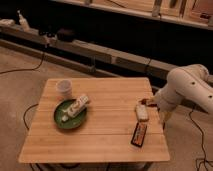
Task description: Place the white sponge in the ceramic bowl
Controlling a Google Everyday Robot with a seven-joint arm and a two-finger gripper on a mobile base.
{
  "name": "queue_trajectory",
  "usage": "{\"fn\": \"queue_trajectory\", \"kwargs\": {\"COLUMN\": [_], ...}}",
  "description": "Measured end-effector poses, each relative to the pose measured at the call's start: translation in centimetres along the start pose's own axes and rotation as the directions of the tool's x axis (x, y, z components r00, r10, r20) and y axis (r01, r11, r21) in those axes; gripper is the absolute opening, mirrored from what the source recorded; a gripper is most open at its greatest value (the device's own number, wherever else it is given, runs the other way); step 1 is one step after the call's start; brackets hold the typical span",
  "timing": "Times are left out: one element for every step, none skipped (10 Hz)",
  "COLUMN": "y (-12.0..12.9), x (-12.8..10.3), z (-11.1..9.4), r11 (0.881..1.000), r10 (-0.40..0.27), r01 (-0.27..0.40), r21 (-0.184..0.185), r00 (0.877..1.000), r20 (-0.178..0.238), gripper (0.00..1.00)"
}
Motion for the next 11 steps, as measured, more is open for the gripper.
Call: {"fn": "queue_trajectory", "kwargs": {"y": [-0.3, -0.9, -1.3, -1.8, -2.1, -2.4, -2.6, -2.6, -2.6, -2.7, -2.8], "x": [1.3, 3.4, 4.8, 5.9, 6.7, 7.2, 7.6, 7.8, 7.8, 7.4, 6.7], "z": [0.3, 0.8, 1.2, 1.6, 2.0, 2.3, 2.4, 2.4, 2.5, 2.6, 3.2], "r11": [1.000, 0.996, 0.988, 0.973, 0.957, 0.942, 0.932, 0.926, 0.924, 0.916, 0.905], "r10": [-0.025, -0.091, -0.156, -0.233, -0.289, -0.336, -0.363, -0.376, -0.383, -0.402, -0.426], "r01": [0.025, 0.090, 0.155, 0.232, 0.288, 0.335, 0.362, 0.376, 0.383, 0.401, 0.426], "r21": [-0.004, -0.016, -0.023, -0.023, -0.022, -0.021, -0.021, -0.022, -0.025, -0.018, -0.009], "r00": [0.999, 0.993, 0.984, 0.969, 0.954, 0.938, 0.928, 0.923, 0.920, 0.912, 0.903], "r20": [-0.029, -0.069, -0.085, -0.085, -0.083, -0.081, -0.082, -0.083, -0.087, -0.081, -0.060], "gripper": [0.65, 0.65, 0.65, 0.65, 0.65, 0.65, 0.65, 0.65, 0.65, 0.65, 0.65]}}
